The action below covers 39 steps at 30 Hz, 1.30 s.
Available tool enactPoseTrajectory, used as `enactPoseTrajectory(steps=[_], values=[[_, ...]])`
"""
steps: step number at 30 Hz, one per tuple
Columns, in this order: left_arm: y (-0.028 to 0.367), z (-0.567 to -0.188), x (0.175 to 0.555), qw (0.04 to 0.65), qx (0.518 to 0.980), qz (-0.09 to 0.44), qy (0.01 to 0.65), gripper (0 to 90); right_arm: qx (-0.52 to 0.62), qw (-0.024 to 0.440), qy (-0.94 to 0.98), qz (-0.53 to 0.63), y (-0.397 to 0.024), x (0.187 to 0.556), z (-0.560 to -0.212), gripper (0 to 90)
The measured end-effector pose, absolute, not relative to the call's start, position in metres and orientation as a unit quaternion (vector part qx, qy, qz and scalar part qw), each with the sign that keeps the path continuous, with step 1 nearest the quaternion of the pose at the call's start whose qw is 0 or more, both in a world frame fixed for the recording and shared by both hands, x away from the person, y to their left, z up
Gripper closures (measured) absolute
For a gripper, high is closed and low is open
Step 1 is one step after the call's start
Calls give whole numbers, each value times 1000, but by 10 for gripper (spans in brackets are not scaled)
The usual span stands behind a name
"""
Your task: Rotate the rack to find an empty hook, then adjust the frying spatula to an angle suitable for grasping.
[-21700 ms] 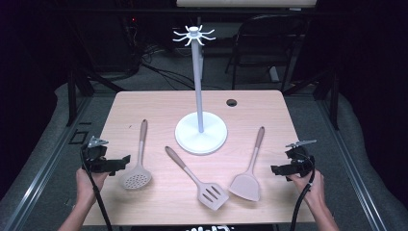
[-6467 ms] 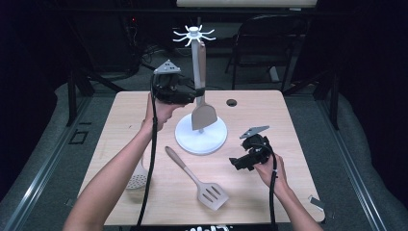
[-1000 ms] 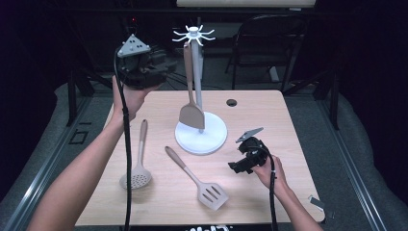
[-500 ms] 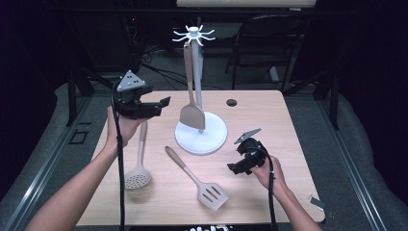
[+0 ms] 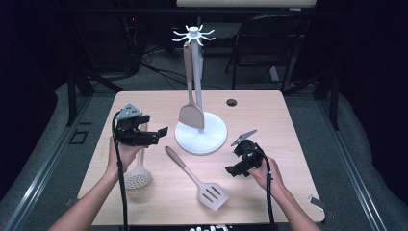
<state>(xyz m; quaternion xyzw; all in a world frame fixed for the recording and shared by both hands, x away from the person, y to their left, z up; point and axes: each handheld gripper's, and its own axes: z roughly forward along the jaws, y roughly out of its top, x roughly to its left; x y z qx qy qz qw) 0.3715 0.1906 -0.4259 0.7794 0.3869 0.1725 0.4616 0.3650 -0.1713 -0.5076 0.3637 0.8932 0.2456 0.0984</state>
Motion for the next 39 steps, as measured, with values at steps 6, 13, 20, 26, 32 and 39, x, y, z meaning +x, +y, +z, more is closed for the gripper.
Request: enactPoseTrajectory(steps=[6, 13, 20, 26, 32, 39], values=[[191, -441, 368, 458, 782, 153, 394, 150, 363, 97, 894, 244, -170, 364, -509, 98], [193, -450, 362, 461, 777, 141, 404, 150, 352, 94, 897, 251, -169, 353, -507, 103], [194, -461, 353, 454, 779, 135, 411, 148, 349, 117, 890, 268, -167, 331, -505, 158], [192, -476, 346, 437, 783, 129, 424, 138, 345, 107, 887, 286, -163, 316, -501, 447], [186, -485, 345, 426, 783, 134, 433, 153, 300, 84, 899, 309, -147, 299, -495, 808], [177, -495, 344, 409, 782, 131, 452, 156, 260, 58, 920, 287, -124, 287, -504, 900]])
